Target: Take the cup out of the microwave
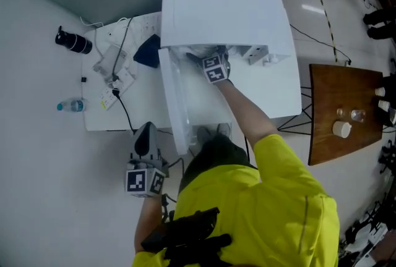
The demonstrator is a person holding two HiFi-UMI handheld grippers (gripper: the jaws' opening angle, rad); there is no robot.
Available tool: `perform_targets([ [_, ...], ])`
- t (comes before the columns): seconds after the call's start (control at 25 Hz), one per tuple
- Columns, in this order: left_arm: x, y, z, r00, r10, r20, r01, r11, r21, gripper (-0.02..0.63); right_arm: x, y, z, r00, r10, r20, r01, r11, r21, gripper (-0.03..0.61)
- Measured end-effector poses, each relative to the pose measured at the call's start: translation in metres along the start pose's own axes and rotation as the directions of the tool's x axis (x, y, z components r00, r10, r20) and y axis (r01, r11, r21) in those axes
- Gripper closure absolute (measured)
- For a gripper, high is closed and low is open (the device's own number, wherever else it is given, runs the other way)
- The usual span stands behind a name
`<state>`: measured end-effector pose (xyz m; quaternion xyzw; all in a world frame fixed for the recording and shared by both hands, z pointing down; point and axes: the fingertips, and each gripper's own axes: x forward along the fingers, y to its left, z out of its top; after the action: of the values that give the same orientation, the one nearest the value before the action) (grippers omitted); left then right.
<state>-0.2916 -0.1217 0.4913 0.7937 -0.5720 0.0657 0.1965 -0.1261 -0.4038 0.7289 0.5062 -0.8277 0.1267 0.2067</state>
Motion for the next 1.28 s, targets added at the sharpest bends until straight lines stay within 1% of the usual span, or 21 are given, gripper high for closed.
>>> perform_targets([
  [0.08,-0.002,0.007,-0.001,1.0,0.011,0.003,-0.011,1.0,-0.007,0.609,0.017,-0.007,0.002,1.0,-0.019,0.008,0.019,1.0,0.01,0.009],
  [0.16,-0.006,0.016,-0.004,1.0,0.03,-0.003,-0.03,0.999,-0.023,0.609,0.029,-0.007,0.005,1.0,-0.013,0.012,0.012,1.0,0.02,0.015],
  [0.24,-0.009,0.023,-0.008,0.999,0.045,-0.012,-0.045,0.998,-0.035,0.609,0.039,-0.005,0.005,1.0,-0.007,0.002,0.007,1.0,0.017,0.031],
  [0.32,-0.011,0.026,-0.009,0.999,0.051,-0.018,-0.052,0.998,-0.034,0.609,0.046,-0.006,0.002,1.0,-0.024,-0.01,0.024,1.0,0.02,0.034],
  [0.4,-0.011,0.028,-0.008,0.998,0.054,-0.015,-0.054,0.998,-0.028,0.609,0.048,-0.009,0.003,0.999,-0.042,-0.004,0.042,0.999,0.024,0.069],
  [0.48,-0.011,0.029,-0.007,0.998,0.055,-0.015,-0.055,0.998,-0.024,0.609,0.049,-0.009,0.006,0.999,-0.047,0.005,0.047,0.999,0.019,0.124],
  [0.68,-0.004,0.03,-0.008,0.999,0.05,-0.02,-0.05,0.998,-0.023,0.609,0.037,-0.005,0.012,0.999,-0.032,0.033,0.03,0.999,0.038,0.13],
  [0.76,0.0,0.027,-0.004,0.999,0.033,-0.013,-0.033,0.999,-0.024,0.609,0.015,0.004,0.012,0.999,-0.012,0.046,0.011,1.0,0.023,0.13],
  [0.88,0.009,0.015,0.002,1.0,-0.013,-0.002,0.013,1.0,-0.026,0.609,-0.04,0.03,0.002,0.997,0.047,0.068,-0.047,0.999,0.004,0.13],
  [0.96,0.013,0.004,0.004,0.999,-0.04,0.002,0.04,0.999,-0.024,0.609,-0.09,0.046,-0.012,0.994,0.077,0.077,-0.08,0.996,0.031,0.13],
  [1.04,0.017,-0.009,0.004,0.998,-0.067,-0.003,0.067,0.998,-0.021,0.609,-0.144,0.054,-0.033,0.994,0.083,0.071,-0.087,0.994,0.063,0.13],
  [1.12,0.023,-0.026,0.002,0.995,-0.1,-0.016,0.1,0.995,-0.014,0.609,-0.193,0.043,-0.064,0.998,0.052,0.038,-0.055,0.994,0.097,0.13],
  [1.16,0.026,-0.035,0.001,0.993,-0.116,-0.023,0.116,0.993,-0.01,0.609,-0.214,0.028,-0.082,1.0,0.024,0.013,-0.025,0.993,0.113,0.13],
  [1.28,0.035,-0.061,-0.002,0.988,-0.149,-0.041,0.15,0.989,0.008,0.609,-0.261,-0.044,-0.133,0.995,-0.087,-0.058,0.094,0.986,0.141,0.13],
])
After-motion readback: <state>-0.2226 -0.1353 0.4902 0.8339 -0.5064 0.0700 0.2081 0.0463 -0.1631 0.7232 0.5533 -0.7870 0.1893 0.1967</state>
